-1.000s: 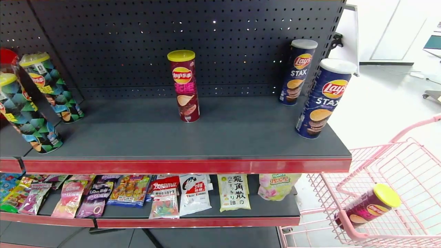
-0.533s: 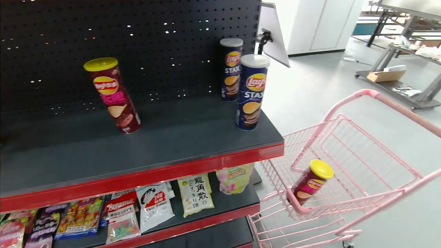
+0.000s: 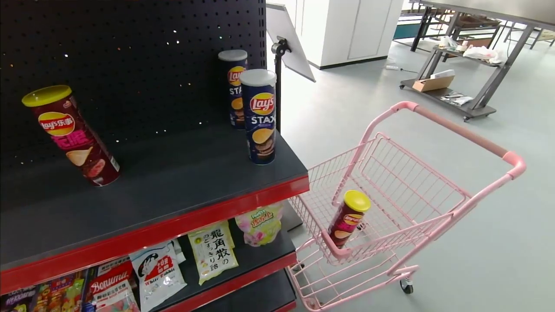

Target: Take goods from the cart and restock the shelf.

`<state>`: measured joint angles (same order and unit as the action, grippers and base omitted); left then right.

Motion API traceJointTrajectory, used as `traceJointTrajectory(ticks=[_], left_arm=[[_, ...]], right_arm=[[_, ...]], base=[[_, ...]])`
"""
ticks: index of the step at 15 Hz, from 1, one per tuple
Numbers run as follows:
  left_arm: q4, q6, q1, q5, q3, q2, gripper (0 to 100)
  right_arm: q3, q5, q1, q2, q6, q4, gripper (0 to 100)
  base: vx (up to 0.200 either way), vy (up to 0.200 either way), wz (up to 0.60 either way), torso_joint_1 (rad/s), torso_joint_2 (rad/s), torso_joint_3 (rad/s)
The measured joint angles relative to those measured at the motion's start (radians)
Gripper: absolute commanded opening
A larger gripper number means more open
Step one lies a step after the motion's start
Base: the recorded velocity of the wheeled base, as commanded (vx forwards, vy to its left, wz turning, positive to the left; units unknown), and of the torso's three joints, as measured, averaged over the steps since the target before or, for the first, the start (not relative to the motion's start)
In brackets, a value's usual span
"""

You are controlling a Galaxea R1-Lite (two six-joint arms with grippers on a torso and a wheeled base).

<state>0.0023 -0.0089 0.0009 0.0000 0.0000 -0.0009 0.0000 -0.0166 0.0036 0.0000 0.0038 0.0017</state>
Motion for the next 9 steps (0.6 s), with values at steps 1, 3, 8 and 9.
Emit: traceJointTrajectory(ticks=[1, 3, 8, 9], left_arm=[[0.000, 0.000, 0.001, 0.000, 0.000, 0.000, 100], [0.001, 0.000, 0.000, 0.000, 0.000, 0.000, 100], [0.001, 0.000, 0.000, 0.000, 0.000, 0.000, 100], [0.000, 0.000, 0.000, 0.000, 0.000, 0.000, 100]], right_arm=[[0.000, 0.000, 0.001, 0.000, 0.000, 0.001, 100], [0.000, 0.000, 0.000, 0.000, 0.002, 0.001, 100], [0.000, 0.000, 0.000, 0.000, 0.002, 0.001, 100], [0.000, 0.000, 0.001, 0.000, 0.002, 0.001, 100]], base=[[0.000, 0.000, 0.00, -0.119, 0.32, 0.183], [0.000, 0.000, 0.00, -0.137, 0.35, 0.208], [0.000, 0.000, 0.00, -0.146, 0.39, 0.246], [0.000, 0.000, 0.00, -0.168, 0.47, 0.295]])
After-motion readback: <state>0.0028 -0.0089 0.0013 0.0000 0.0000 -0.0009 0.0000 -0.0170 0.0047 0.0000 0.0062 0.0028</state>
